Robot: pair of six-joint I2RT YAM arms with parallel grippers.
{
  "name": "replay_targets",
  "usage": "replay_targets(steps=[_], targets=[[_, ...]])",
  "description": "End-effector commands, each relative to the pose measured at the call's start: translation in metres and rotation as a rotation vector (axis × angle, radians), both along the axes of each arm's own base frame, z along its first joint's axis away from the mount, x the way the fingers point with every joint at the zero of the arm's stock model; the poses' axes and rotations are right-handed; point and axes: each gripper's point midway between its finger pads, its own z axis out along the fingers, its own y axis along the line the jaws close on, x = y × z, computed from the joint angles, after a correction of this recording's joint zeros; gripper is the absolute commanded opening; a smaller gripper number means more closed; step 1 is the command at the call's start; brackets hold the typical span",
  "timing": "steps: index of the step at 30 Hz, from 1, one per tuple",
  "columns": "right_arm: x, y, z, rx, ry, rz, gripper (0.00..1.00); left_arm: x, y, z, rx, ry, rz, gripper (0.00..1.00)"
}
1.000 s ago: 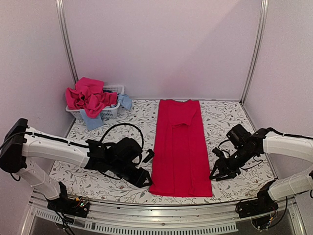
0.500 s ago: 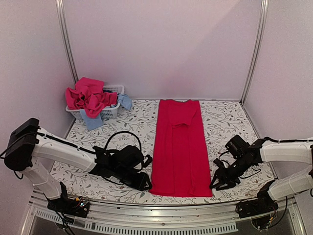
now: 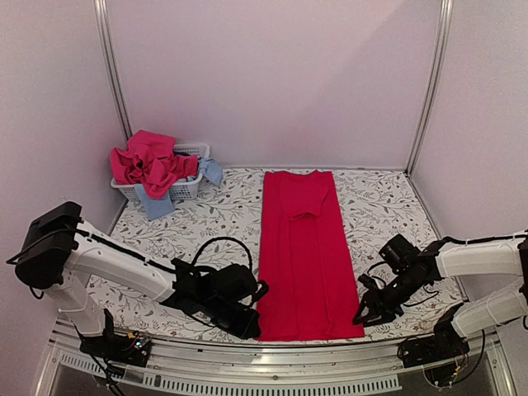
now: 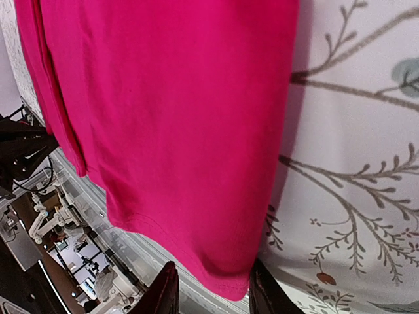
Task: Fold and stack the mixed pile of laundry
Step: Pick up the rectangle-folded T-shirt from the center of the board.
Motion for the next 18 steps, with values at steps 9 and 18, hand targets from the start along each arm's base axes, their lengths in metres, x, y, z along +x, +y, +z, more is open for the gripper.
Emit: replay_targets(steps=[9, 18], targets=[[-0.021, -0.020, 0.002, -0.067, 0.001, 0.053, 0.40, -0.006, 0.025, 0.014, 0.019, -0.007, 0.042, 0.31], [-0.017, -0.013, -0.011, -0.070, 0.009, 0.048, 0.40, -0.003, 0.003, 0.010, -0.015, 0.000, 0.025, 0.35]])
